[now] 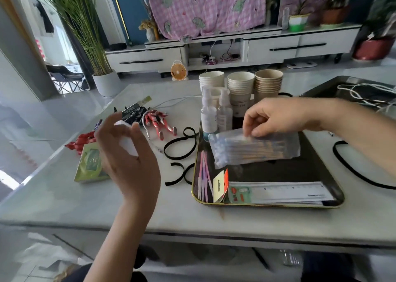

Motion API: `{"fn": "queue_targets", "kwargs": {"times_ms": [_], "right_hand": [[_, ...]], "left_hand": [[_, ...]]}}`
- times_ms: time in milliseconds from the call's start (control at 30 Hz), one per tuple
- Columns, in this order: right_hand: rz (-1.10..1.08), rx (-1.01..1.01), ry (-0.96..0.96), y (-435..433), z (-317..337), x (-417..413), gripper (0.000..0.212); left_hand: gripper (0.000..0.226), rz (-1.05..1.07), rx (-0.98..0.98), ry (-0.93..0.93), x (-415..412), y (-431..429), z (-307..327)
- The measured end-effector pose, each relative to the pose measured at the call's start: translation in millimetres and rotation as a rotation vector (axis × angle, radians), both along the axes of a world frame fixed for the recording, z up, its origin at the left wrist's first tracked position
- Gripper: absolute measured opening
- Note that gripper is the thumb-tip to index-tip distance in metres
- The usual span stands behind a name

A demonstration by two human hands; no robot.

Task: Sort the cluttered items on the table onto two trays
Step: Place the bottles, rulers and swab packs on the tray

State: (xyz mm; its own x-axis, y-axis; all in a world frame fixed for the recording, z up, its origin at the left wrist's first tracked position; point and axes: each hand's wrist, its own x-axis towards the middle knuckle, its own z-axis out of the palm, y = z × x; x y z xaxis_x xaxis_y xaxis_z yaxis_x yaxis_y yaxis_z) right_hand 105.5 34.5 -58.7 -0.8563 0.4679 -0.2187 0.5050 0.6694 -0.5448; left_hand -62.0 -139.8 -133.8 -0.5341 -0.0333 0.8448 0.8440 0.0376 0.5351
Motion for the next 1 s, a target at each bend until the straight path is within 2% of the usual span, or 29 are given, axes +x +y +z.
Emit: {"fn": "queue_targets", "kwargs": {"times_ms": [100, 233, 333, 400, 567, 667, 733, 800, 900, 933, 1000], "right_hand": [[0.008, 0.085, -0.118, 4, -21, 6, 0.019], [0.016, 0.100, -0.238, 9, -44, 13, 0.025], [0.049, 0.160, -0.314, 13, -54, 16, 0.020], [0.047, 0.122, -0.313, 16, -54, 20, 0.017], [0.020, 0.005, -0.261, 18, -49, 30, 0.020], [0.041, 0.105, -0.338, 19, -51, 33, 0.013], [0.000, 0.172, -0.330, 23, -47, 39, 0.020], [-0.100, 0.092, -0.211, 32, -38, 48, 0.043], [-0.172, -0.244, -0.010, 39, -21, 65, 0.088], [-0.159, -0.353, 0.045, 36, -17, 68, 0.092], [-0.114, -0.451, 0.074, 28, -15, 69, 0.082]], "left_hand": [[0.023, -0.158, 0.073, -0.014, 9, 10, 0], [0.023, -0.398, 0.145, -0.259, 16, 23, 5], [0.024, -0.601, 0.169, -0.445, 20, 28, 5], [0.022, -0.701, 0.170, -0.574, 23, 32, 5], [0.017, -0.873, 0.088, -0.743, 33, 42, 5], [0.017, -0.962, -0.033, -0.781, 43, 47, 1], [0.018, -1.001, -0.088, -0.784, 49, 50, -2], [0.018, -1.032, -0.144, -0.779, 52, 52, -3], [0.016, -1.162, -0.248, -0.786, 58, 56, -4], [0.016, -1.190, -0.300, -0.766, 59, 58, -6], [0.015, -1.201, -0.386, -0.709, 64, 64, -10]]}}
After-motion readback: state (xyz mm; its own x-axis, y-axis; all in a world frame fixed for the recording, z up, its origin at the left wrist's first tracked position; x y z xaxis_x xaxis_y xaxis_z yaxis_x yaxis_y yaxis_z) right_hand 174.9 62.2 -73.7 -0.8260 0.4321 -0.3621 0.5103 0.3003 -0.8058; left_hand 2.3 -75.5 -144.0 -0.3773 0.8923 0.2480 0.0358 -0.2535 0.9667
